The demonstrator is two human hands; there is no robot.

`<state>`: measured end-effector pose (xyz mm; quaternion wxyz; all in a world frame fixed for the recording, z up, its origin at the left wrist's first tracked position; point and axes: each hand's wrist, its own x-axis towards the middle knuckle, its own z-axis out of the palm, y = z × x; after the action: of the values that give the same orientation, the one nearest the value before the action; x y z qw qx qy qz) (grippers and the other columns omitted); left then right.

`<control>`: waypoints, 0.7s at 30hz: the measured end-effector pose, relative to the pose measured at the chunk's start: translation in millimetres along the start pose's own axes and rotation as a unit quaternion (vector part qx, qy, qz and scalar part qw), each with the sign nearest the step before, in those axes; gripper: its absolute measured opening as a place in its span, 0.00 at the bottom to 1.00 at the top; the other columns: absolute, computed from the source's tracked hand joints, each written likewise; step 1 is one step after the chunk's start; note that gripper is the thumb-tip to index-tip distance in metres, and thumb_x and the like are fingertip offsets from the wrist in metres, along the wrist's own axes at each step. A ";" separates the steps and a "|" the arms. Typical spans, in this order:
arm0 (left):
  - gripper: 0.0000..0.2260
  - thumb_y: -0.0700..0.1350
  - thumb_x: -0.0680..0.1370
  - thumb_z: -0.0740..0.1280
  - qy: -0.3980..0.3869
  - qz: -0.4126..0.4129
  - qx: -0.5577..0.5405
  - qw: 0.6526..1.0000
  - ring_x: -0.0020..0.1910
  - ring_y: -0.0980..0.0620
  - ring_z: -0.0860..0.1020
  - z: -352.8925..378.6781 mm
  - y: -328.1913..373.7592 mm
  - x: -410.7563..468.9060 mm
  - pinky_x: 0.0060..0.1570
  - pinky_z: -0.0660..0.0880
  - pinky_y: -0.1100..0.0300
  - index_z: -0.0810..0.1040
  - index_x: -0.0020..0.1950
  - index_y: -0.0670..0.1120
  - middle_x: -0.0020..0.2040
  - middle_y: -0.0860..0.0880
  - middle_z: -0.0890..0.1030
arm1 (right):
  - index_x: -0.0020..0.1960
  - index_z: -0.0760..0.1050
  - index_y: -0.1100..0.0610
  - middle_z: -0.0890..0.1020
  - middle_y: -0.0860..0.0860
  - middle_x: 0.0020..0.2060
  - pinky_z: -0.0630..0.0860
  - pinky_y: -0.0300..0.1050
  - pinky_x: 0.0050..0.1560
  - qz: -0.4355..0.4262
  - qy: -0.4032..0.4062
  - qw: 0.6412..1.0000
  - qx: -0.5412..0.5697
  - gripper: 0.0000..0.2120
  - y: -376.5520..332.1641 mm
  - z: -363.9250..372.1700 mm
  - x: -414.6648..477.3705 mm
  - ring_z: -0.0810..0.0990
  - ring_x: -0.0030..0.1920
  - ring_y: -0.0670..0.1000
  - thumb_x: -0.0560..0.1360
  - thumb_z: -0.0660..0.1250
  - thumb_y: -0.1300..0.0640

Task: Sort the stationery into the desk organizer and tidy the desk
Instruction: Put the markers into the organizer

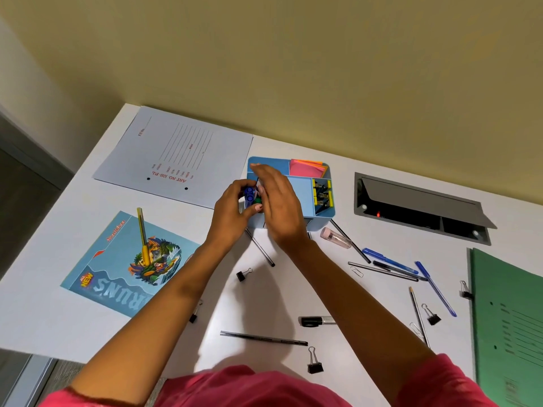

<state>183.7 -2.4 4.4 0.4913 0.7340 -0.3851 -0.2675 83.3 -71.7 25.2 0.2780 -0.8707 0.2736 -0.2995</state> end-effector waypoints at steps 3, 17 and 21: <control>0.21 0.41 0.75 0.69 -0.003 -0.002 0.007 1.000 0.60 0.54 0.74 -1.1 -0.5 -0.9 0.55 0.67 0.74 0.69 0.67 0.45 0.64 0.47 0.76 | 0.70 0.68 0.61 0.72 0.56 0.68 0.66 0.52 0.70 -0.030 -0.034 0.998 -0.052 0.21 16.0 13.3 -7.4 0.68 0.71 0.55 0.77 0.59 0.68; 0.22 0.45 0.73 0.72 -0.020 -0.005 0.018 1.000 0.58 0.57 0.72 -2.2 0.1 -2.0 0.48 0.68 0.79 0.70 0.65 0.47 0.64 0.49 0.75 | 0.70 0.66 0.62 0.69 0.53 0.70 0.61 0.46 0.73 0.103 0.081 0.990 0.059 0.20 20.9 9.3 -37.5 0.63 0.73 0.51 0.80 0.51 0.71; 0.22 0.45 0.73 0.71 -0.021 0.007 0.011 1.000 0.60 0.55 0.73 -0.1 1.8 -2.3 0.49 0.68 0.79 0.71 0.65 0.47 0.64 0.48 0.75 | 0.59 0.73 0.62 0.78 0.56 0.55 0.72 0.44 0.61 0.136 0.156 0.977 -0.041 0.14 36.4 -2.8 -67.6 0.74 0.58 0.51 0.77 0.57 0.71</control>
<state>181.9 -0.9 6.1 0.4766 0.7308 -0.4038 -0.2750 24.8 -54.4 -21.4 0.2345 -0.7782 0.4419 -0.3796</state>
